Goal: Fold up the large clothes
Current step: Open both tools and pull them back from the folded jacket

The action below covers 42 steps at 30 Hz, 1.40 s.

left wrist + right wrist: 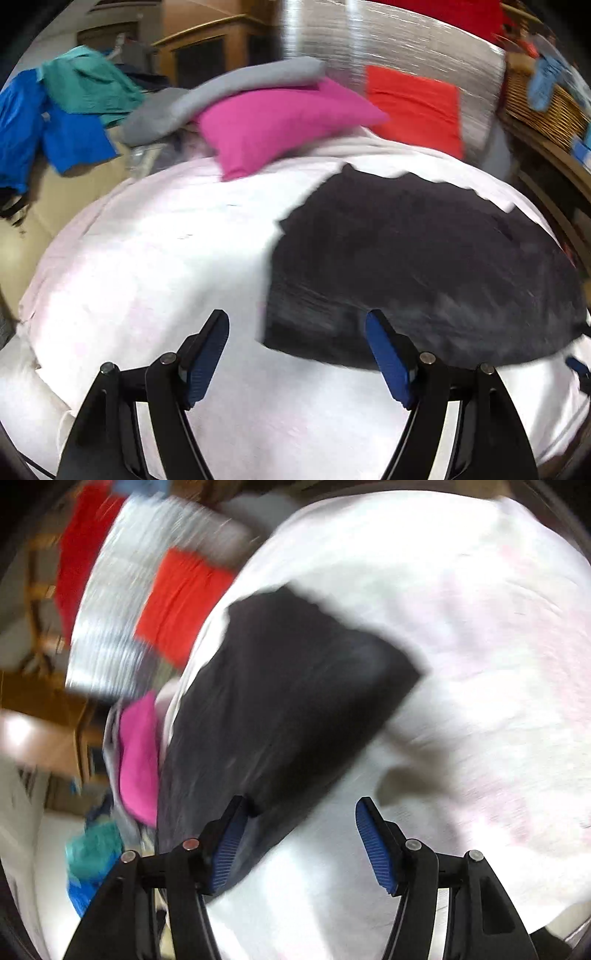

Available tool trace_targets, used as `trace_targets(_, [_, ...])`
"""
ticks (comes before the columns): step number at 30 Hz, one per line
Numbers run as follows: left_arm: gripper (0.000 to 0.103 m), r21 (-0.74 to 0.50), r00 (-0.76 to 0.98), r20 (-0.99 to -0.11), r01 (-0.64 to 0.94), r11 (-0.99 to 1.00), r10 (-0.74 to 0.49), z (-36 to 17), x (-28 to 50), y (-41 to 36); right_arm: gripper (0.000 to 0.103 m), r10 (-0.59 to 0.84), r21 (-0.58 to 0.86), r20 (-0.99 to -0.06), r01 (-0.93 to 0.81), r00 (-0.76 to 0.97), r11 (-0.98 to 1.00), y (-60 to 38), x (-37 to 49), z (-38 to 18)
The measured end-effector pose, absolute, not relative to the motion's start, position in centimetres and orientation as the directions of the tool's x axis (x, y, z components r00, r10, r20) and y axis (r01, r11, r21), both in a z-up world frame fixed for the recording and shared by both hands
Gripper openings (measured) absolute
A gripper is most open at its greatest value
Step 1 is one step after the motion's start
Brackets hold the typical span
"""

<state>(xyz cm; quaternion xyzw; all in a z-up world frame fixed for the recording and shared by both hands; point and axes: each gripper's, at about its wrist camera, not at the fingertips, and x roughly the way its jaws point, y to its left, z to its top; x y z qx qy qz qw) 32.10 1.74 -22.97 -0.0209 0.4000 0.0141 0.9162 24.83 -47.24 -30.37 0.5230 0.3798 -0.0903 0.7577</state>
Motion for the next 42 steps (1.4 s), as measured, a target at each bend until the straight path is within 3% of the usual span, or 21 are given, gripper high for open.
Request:
trace_targets(4, [0.077,-0.023,0.597,-0.802,-0.067,0.997,0.021,-25.6,35.0,2.0,0.065,0.233,0.752,-0.637,0.528,0.734,0.394,-48.1,26.4,-30.9])
trace_targets(6, [0.077,-0.025,0.585,-0.810,-0.068,0.997,0.020,-26.3,35.4,1.6,0.051,0.161,0.698,-0.661,0.522,0.733,0.489,-47.2,27.1,-29.7])
trace_targets(8, [0.077,-0.004,0.599,-0.800,-0.062,0.998,0.034,-26.1,35.1,1.3,0.046,0.098,0.629,-0.680,0.509,0.727,0.587,-46.0,27.3,-28.4])
trace_targets(15, [0.078,0.005,0.633,-0.773,-0.042,0.999,0.031,-25.4,33.9,1.4,0.047,0.072,0.523,-0.749,0.521,0.659,0.674,-45.0,27.1,-27.9])
trace_targets(16, [0.078,0.028,0.656,-0.753,-0.039,0.999,0.047,-24.7,33.2,1.3,0.050,0.059,0.503,-0.756,0.520,0.652,0.691,-44.4,26.2,-27.0])
trace_targets(18, [0.078,0.064,0.698,-0.712,-0.042,0.997,0.075,-23.1,31.4,1.0,0.066,0.035,0.477,-0.743,0.492,0.669,0.728,-43.4,24.3,-25.3])
trace_targets(29, [0.084,0.110,0.868,-0.495,0.026,0.994,0.032,-11.8,18.4,-1.3,0.072,-0.127,0.132,-0.575,0.244,0.808,0.961,-30.5,12.9,-13.6])
trace_targets(33, [0.088,0.084,0.899,-0.439,0.054,0.995,-0.012,-8.0,14.1,-1.2,0.073,-0.145,0.054,-0.495,0.197,0.857,0.979,-26.2,9.2,-9.0])
trace_targets(42, [0.095,0.145,0.952,-0.294,-0.039,0.989,0.080,-2.0,5.6,-0.6,0.076,-0.167,-0.011,-0.410,0.178,0.897,0.984,-22.4,2.3,-3.8])
